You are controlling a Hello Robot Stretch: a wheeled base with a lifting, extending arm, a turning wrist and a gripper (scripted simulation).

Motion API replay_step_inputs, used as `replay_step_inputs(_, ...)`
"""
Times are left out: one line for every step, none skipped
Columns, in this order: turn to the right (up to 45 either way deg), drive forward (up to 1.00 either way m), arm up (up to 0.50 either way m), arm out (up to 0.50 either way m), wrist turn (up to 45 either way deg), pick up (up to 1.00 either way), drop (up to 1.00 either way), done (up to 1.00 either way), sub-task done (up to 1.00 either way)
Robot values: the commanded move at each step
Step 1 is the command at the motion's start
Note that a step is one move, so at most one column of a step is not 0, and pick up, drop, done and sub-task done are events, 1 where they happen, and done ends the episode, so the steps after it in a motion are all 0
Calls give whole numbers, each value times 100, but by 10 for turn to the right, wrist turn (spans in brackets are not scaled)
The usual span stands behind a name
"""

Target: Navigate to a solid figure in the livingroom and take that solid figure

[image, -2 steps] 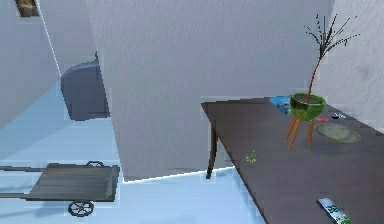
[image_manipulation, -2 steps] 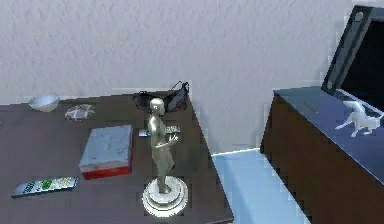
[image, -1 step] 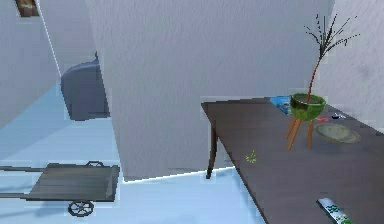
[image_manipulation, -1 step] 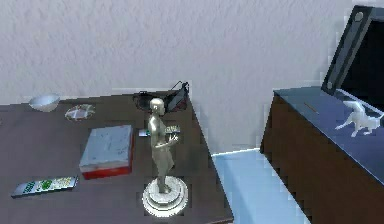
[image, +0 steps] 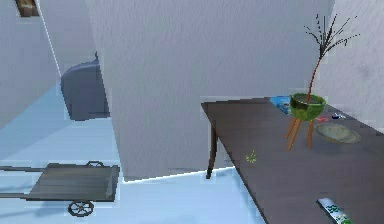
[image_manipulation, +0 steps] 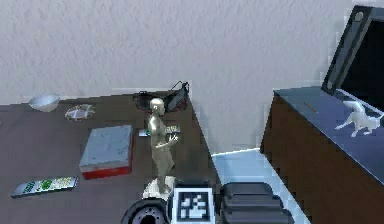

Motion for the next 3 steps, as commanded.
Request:
replay_step_inputs(0, 0, 0, 8, 0, 0, 0, 0, 0)
replay_step_inputs(0, 0, 0, 0, 450, 0, 0, 0, 0)
replay_step_inputs(0, 0, 0, 0, 450, 0, 0, 0, 0)
